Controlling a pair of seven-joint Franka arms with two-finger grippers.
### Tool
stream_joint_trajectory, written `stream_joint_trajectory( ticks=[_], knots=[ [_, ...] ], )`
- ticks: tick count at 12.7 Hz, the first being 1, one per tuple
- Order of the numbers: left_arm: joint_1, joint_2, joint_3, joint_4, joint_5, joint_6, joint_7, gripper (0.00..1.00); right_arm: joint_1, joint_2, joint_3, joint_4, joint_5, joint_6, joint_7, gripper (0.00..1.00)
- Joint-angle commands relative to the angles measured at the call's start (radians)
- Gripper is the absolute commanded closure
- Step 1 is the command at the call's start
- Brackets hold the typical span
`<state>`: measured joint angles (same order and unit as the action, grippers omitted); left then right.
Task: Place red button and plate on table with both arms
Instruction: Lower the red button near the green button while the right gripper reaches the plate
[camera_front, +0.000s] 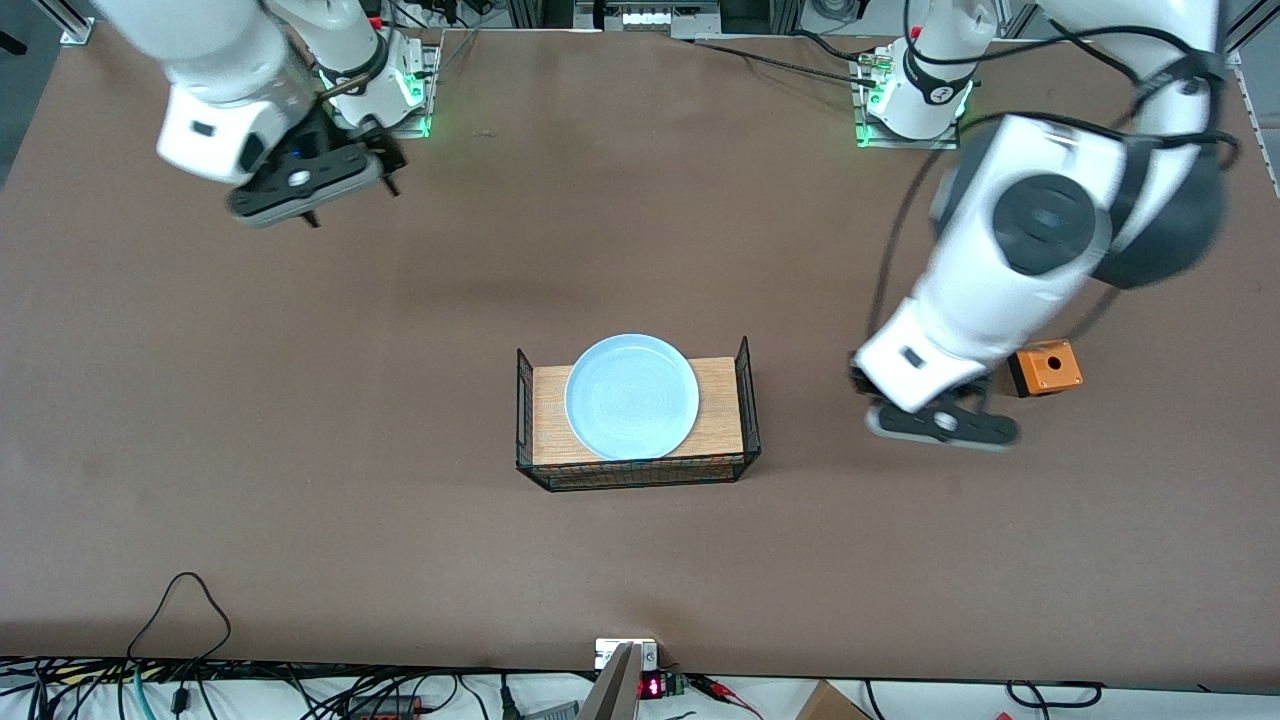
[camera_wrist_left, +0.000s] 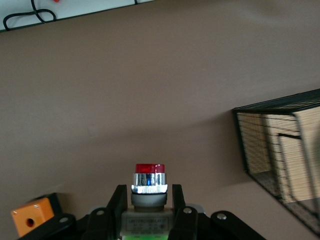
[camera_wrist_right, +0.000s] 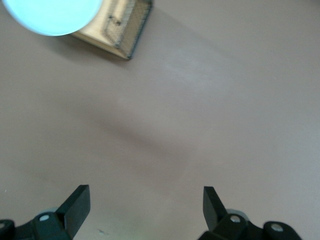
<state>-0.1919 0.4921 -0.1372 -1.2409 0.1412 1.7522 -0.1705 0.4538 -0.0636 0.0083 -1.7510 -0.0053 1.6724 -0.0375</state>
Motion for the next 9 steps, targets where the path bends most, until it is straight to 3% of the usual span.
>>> stream_joint_trajectory(
  ticks=[1,3,5,9],
  knots=[
    [0.08,0.016,-0.012,-0.043,-0.023,0.004,0.137,0.76,0.124,0.05,-0.013,0.047,-0.007,0.001,-0.024,0.0],
    [0.12,0.026,-0.012,-0.136,-0.022,0.042,0.154,0.75,0.211,0.117,-0.013,0.106,-0.016,0.015,-0.022,0.0],
    [0.161,0.026,-0.012,-0.26,-0.02,0.149,0.189,0.74,0.294,0.204,-0.013,0.172,-0.082,0.056,-0.022,0.0],
    [0.196,0.084,-0.01,-0.295,-0.017,0.2,0.239,0.74,0.353,0.356,-0.013,0.209,-0.149,0.261,-0.025,0.0]
  ],
)
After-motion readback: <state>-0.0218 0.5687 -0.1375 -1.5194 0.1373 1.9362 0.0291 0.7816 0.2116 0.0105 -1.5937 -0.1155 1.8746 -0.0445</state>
